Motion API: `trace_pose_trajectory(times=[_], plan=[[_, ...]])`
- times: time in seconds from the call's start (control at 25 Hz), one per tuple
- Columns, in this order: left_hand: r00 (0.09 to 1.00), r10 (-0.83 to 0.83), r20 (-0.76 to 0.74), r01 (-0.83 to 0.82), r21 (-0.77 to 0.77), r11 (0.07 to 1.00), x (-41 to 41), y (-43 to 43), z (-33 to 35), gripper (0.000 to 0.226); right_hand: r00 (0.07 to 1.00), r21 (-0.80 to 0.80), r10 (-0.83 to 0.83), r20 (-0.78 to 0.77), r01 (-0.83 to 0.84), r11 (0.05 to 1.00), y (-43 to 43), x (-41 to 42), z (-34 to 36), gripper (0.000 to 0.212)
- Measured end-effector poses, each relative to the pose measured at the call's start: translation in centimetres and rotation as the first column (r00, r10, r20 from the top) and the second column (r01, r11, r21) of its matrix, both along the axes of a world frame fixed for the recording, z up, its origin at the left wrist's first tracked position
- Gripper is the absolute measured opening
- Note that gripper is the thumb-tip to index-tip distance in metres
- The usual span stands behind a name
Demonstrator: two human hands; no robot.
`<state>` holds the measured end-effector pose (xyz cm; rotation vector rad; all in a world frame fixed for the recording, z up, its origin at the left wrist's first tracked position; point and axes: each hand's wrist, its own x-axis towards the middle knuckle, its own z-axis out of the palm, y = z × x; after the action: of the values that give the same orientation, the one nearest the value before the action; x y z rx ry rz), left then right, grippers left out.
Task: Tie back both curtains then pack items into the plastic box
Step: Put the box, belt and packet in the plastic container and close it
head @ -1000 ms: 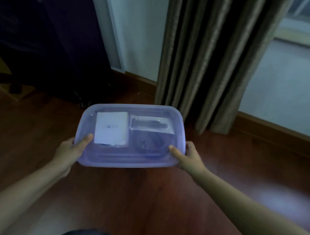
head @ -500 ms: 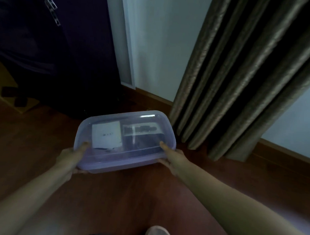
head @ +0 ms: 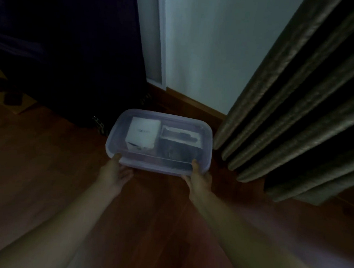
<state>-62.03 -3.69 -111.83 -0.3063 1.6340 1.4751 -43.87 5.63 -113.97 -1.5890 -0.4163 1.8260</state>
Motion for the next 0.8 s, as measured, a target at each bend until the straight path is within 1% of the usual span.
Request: trace_pose_trajectory(times=[0.08,0.12,0.2,0.28,0.32,0.4,0.44,0.56,0.64,0.72,0.8], plan=[[0.998,-0.062,0.025,0.059,0.080,0.995,1.1,1.7,0.7,0.017,0.996,-0.017,-0.068,-0.063,0.067,0.998,-0.4,-0.8,-0.3,0.047],[0.997,-0.071,0.020,0.069,0.112,0.991,1.1,2.6,0.9,0.014,0.992,-0.030,-0.086,-0.088,0.083,0.996,-0.4,-1.2,-0.5,0.048],[0.997,-0.077,-0.010,0.077,0.157,0.985,0.8,4.4,1.4,0.020,0.988,-0.045,-0.102,-0.113,0.097,0.994,0.2,-2.0,-0.8,0.052],[0.993,-0.115,-0.040,0.121,0.188,0.975,0.2,6.0,1.6,0.030,0.984,-0.043,-0.129,-0.119,0.125,0.991,0.7,-2.6,-1.2,0.057],[0.989,-0.137,-0.050,0.144,0.194,0.970,0.0,6.6,1.5,0.031,0.984,-0.038,-0.142,-0.111,0.139,0.990,1.0,-2.8,-1.4,0.060],[0.982,-0.171,-0.074,0.183,0.192,0.964,-0.1,7.7,1.4,0.023,0.983,-0.033,-0.165,-0.084,0.162,0.986,1.8,-3.1,-1.6,0.063],[0.980,-0.184,-0.083,0.196,0.184,0.963,0.0,8.3,1.4,0.019,0.984,-0.021,-0.164,-0.076,0.162,0.986,2.3,-3.0,-1.8,0.064],[0.975,-0.192,-0.112,0.209,0.166,0.964,0.3,9.1,1.3,0.018,0.989,0.051,-0.123,-0.078,0.127,0.991,3.3,-2.8,-2.8,0.065],[0.964,-0.222,-0.148,0.245,0.161,0.956,0.5,9.2,1.1,0.013,0.995,0.059,-0.085,-0.049,0.088,0.994,3.5,-2.5,-3.1,0.066],[0.950,-0.254,-0.181,0.282,0.152,0.947,0.5,9.2,0.7,0.014,0.998,0.063,-0.051,-0.028,0.053,0.997,3.7,-2.4,-3.5,0.066],[0.937,-0.286,-0.202,0.314,0.125,0.941,-0.6,8.9,0.5,0.014,0.999,0.042,-0.011,0.039,0.009,0.999,3.8,-2.1,-3.2,0.069]])
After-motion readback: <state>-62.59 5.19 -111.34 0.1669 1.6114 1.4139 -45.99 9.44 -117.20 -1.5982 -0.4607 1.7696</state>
